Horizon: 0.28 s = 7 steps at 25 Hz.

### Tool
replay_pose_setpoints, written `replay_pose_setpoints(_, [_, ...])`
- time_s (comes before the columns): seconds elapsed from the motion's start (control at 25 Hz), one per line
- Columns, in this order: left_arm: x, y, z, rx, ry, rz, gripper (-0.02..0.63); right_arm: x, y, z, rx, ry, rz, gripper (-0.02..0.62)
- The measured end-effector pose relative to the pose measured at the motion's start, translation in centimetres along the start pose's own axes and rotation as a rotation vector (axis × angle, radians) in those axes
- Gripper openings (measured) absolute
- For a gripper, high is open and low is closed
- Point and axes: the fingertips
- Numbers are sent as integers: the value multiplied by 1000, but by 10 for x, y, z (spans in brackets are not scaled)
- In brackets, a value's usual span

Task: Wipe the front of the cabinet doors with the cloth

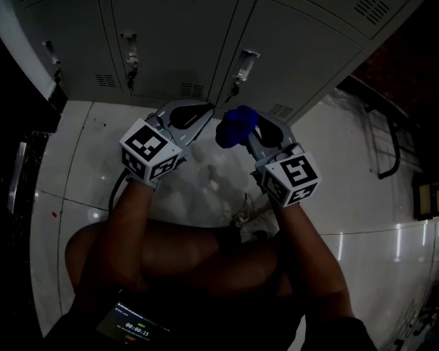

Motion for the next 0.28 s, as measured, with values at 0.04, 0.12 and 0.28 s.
replay_pose_setpoints(0.04, [0,0,0,0,0,0,0,0,0,0,0,-1,0,78])
replay_pose_setpoints(0.12, [0,0,0,0,-2,-1,0,0,1,-1,0,-6,-1,78])
replay_pose_setpoints(0.28, [0,-1,-1,-2,-3,0,0,0,3,0,3,-11,-3,78])
Point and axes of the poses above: the fingertips, and each gripper's own axes: z backward along the fingers, x to its left, y out of its underside, and after that the axes turned 14 degrees about z, right-handed
